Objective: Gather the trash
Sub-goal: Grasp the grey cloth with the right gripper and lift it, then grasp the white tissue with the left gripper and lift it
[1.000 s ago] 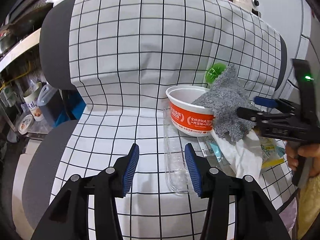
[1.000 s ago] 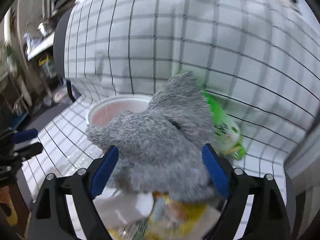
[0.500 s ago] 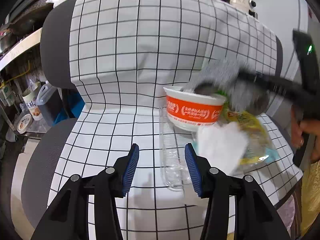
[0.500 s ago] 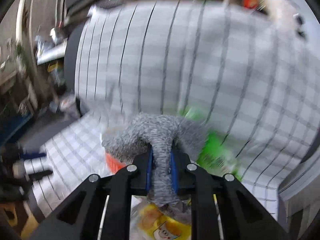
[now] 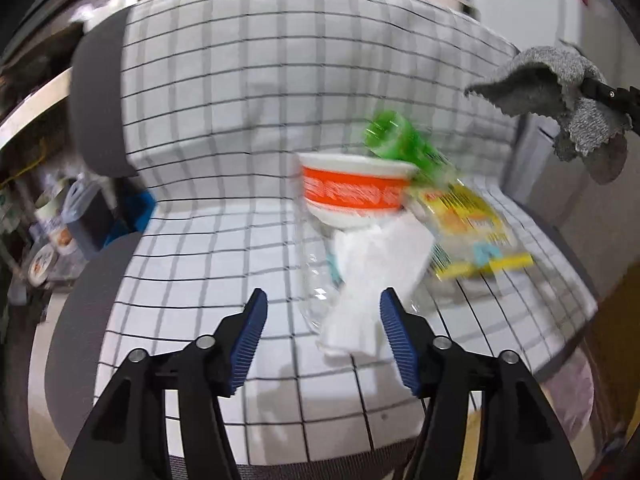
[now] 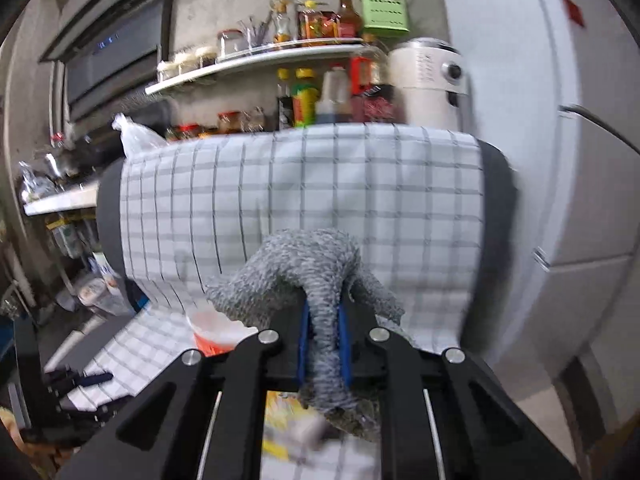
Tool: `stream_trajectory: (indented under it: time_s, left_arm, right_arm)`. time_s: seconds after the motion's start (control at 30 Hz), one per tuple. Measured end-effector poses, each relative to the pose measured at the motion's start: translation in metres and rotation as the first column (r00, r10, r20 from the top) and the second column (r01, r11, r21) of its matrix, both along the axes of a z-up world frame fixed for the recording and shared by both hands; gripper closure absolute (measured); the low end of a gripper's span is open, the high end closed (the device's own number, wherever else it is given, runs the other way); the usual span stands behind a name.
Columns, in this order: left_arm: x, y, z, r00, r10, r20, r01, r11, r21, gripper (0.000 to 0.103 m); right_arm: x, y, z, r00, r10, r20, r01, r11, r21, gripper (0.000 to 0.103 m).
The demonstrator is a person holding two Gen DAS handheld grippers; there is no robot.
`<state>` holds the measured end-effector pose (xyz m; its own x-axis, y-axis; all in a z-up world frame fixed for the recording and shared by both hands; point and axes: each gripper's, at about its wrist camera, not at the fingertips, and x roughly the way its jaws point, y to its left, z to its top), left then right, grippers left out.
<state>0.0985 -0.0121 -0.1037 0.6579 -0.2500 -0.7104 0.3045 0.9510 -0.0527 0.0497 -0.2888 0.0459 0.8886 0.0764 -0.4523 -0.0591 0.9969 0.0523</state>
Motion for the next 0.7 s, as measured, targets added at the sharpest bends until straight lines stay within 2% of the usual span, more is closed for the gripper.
stream_trajectory:
  time_s: [0.17,0.27,0.33,0.43,0.53,0.6,0.7]
  left_arm:
    - [-0.005,-0.025,-0.016,0.995,-0.101,0.004,0.101,0.994,0.041,0.042]
    - [0.002,-0.035,-0.022,0.994,-0.113,0.002,0.113,0.992,0.061,0.042]
    - [0.007,-0.040,-0.030,0.994,-0.110,-0.009,0.110,0.989,0.100,0.042]
    - [0.012,-0.044,-0.041,0.993,-0.114,-0.026,0.116,0.986,0.123,0.043]
    - [0.013,-0.044,-0.045,0.992,-0.122,-0.028,0.124,0.984,0.130,0.056]
    - [0.014,-0.040,-0.043,0.992,-0.122,-0.028,0.124,0.986,0.107,0.064]
    - [0.016,-0.031,-0.037,0.992,-0.121,-0.030,0.123,0.991,0.061,0.087]
  right_arm:
    - [-0.038,-0.010,-0.020,0.997,-0.071,-0.029,0.072,0.997,0.004,0.091]
    - [-0.052,-0.020,-0.029,0.994,-0.099,-0.049,0.101,0.994,0.038,0.091]
    - [-0.057,-0.027,-0.035,0.991,-0.111,-0.069,0.116,0.991,0.066,0.091]
    - [-0.060,-0.034,-0.041,0.988,-0.126,-0.093,0.133,0.988,0.073,0.091]
    - [-0.062,-0.035,-0.044,0.986,-0.129,-0.102,0.137,0.988,0.076,0.091]
    - [-0.062,-0.035,-0.045,0.987,-0.124,-0.103,0.133,0.988,0.082,0.091]
    - [-0.062,-0.035,-0.045,0.988,-0.116,-0.098,0.125,0.988,0.094,0.091]
